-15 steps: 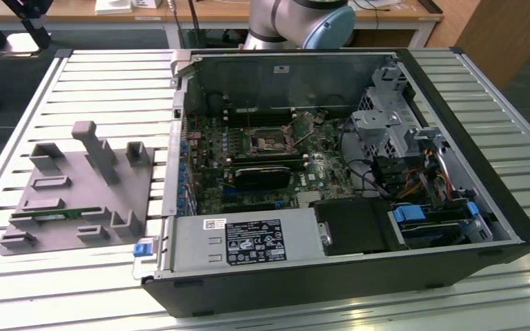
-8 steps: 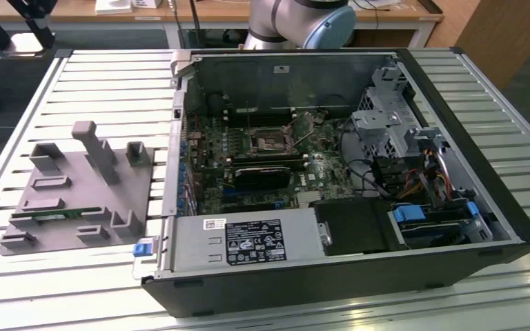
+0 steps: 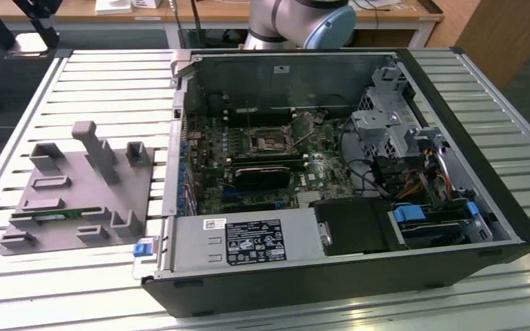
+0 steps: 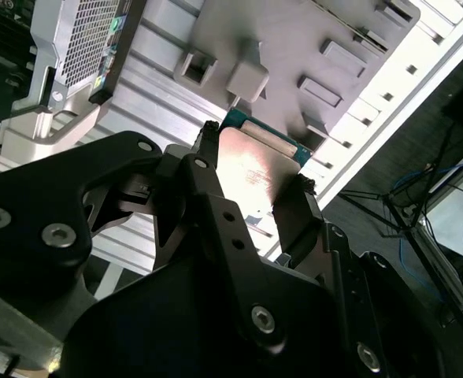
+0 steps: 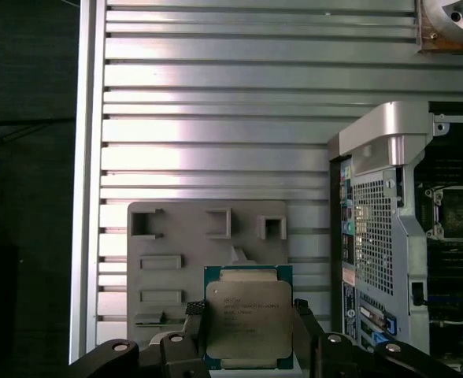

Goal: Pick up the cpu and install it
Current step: 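Pick up the cpu and move it towards the insertion slot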

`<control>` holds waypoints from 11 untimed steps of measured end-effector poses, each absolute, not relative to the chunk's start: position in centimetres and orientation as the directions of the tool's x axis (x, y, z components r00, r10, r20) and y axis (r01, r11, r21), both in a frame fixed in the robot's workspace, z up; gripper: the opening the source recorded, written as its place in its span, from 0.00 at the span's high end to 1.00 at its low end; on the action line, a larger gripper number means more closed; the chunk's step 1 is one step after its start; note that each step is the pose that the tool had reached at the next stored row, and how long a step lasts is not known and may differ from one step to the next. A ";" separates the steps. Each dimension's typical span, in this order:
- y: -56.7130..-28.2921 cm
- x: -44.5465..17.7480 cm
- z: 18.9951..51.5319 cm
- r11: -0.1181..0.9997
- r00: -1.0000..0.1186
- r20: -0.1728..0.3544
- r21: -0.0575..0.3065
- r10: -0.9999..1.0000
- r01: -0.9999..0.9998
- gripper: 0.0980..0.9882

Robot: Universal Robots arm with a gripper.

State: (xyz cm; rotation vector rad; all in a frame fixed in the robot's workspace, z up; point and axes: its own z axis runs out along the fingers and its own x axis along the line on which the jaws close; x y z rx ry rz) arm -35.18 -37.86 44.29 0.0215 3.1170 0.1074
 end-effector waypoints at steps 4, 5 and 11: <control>-37.8 -34.7 44.3 0.998 -1.000 -0.022 0.069 0.015 0.013 0.52; -37.8 -34.6 44.3 0.998 -1.000 -0.022 0.069 0.015 0.013 0.52; -37.8 -33.7 44.3 0.998 -1.000 -0.022 0.069 0.015 0.013 0.52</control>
